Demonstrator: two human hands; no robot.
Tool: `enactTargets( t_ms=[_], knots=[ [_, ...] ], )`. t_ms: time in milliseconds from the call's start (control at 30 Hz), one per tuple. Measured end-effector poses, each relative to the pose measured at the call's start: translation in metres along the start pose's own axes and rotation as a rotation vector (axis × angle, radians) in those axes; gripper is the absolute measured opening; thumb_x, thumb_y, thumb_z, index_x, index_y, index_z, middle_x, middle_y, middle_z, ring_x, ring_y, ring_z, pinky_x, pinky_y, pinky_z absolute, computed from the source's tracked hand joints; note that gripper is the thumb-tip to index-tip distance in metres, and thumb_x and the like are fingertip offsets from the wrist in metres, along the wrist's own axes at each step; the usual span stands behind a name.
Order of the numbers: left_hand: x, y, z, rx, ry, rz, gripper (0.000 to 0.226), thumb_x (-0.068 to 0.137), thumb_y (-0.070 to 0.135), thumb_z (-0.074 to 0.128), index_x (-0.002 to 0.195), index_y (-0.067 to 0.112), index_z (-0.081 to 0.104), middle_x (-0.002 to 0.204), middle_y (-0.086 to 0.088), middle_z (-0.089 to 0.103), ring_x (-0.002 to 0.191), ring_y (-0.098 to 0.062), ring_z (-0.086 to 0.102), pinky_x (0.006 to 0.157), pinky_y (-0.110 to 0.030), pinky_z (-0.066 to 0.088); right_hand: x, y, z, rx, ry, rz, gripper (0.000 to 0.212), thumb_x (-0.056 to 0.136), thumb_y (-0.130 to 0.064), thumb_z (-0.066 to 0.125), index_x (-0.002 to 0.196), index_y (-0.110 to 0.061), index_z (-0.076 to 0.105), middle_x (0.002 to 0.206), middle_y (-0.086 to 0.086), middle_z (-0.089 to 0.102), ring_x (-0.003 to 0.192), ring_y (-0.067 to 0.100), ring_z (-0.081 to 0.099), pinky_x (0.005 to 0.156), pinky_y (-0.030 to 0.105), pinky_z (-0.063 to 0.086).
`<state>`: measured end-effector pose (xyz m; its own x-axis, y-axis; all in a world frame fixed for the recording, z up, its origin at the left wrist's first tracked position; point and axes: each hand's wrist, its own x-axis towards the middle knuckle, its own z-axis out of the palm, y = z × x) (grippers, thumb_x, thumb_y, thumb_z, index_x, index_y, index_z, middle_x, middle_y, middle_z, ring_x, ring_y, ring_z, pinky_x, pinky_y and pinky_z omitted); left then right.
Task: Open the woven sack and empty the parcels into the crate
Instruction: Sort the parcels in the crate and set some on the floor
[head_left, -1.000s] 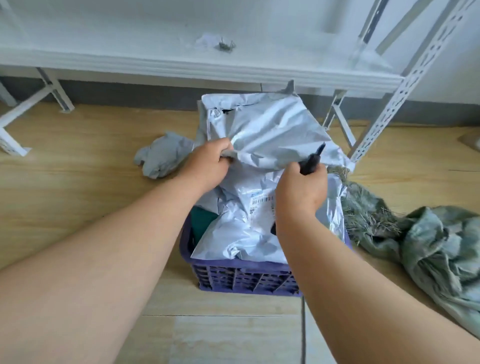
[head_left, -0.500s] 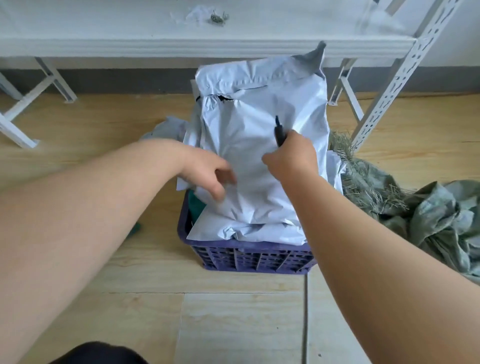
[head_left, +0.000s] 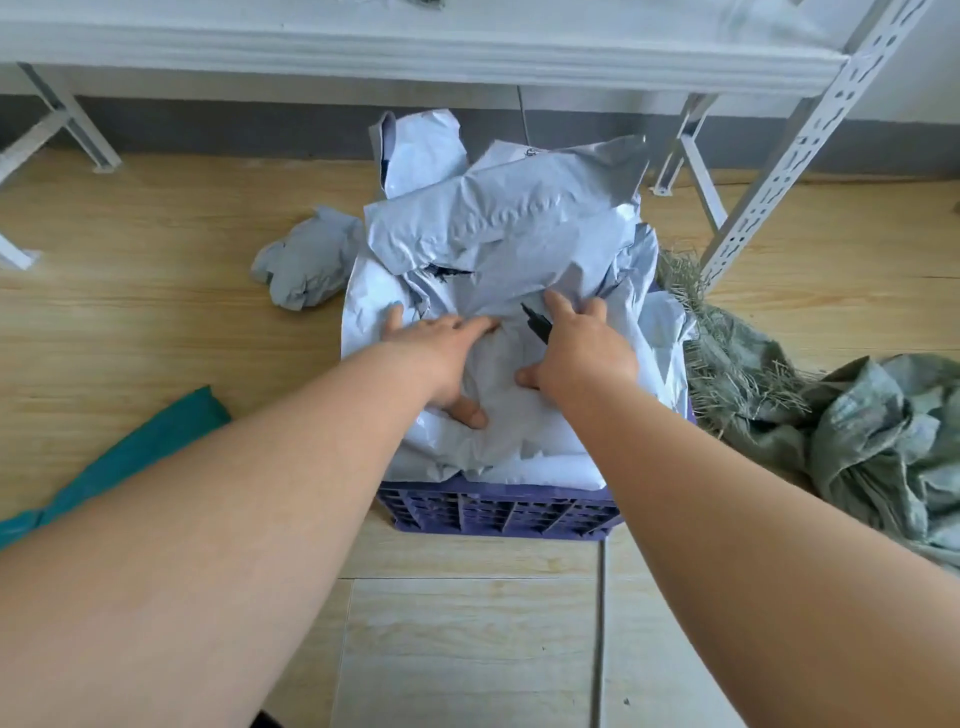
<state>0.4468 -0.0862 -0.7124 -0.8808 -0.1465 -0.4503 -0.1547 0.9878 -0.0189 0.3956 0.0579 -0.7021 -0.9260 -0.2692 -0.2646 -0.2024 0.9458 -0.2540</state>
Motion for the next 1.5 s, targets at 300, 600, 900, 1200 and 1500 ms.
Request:
enactTargets(
  t_ms=[300,600,900,1200,1500],
  knots=[
    [-0.01,-0.003,-0.006,-0.023,0.097,0.002,0.11,0.061,0.069,0.073,0.15,0.037,0.016,0.155,0.003,0.029,0.143,-0.023,0.026,0.114,-0.053,-0.001,-0.005,-0.006,-0.001,0.13,0.113,0.011,0.066,0.085,-0.017,0.066,0.142,-0.031,0.038,0.138,0.005,0.044,0.117,0.029,0.055,0.074,0.033,0.04],
    [-0.038,-0.095,-0.002,-0.701,0.721,-0.104,0.02,0.091,0.036,0.059,0.109,0.034,0.068,0.115,0.011,0.067,0.108,-0.017,0.061,0.094,-0.038,0.049,-0.044,-0.1,-0.015,0.222,0.221,-0.259,0.042,0.09,-0.014,0.056,0.13,-0.023,0.049,0.13,0.003,0.047,0.109,0.029,0.058,0.071,0.032,0.037],
    [-0.074,-0.222,0.107,-0.735,0.423,-0.516,0.026,0.092,0.027,0.059,0.118,0.026,0.063,0.13,0.001,0.06,0.12,-0.022,0.055,0.102,-0.034,0.043,-0.072,-0.213,0.058,0.251,-0.152,-0.397,0.034,0.091,-0.011,0.053,0.125,-0.013,0.051,0.114,0.01,0.057,0.092,0.024,0.054,0.071,0.035,0.045],
    [-0.062,-0.277,0.243,-0.493,-0.009,-0.514,0.054,0.092,0.04,0.058,0.142,0.031,0.043,0.16,-0.005,0.013,0.146,-0.028,0.013,0.116,-0.043,0.025,-0.057,-0.242,0.145,0.16,-0.341,-0.222,0.023,0.089,-0.015,0.056,0.111,-0.014,0.049,0.095,0.006,0.059,0.075,0.021,0.062,0.046,0.025,0.041],
    [-0.025,-0.279,0.28,-0.388,-0.196,-0.631,0.046,0.094,0.034,0.049,0.138,0.022,0.049,0.16,-0.005,-0.014,0.146,-0.034,-0.004,0.119,-0.049,0.008,-0.044,-0.241,0.162,0.111,-0.341,-0.191,0.018,0.09,-0.015,0.055,0.102,-0.017,0.042,0.093,0.004,0.053,0.081,0.024,0.063,0.052,0.028,0.045]
  ],
)
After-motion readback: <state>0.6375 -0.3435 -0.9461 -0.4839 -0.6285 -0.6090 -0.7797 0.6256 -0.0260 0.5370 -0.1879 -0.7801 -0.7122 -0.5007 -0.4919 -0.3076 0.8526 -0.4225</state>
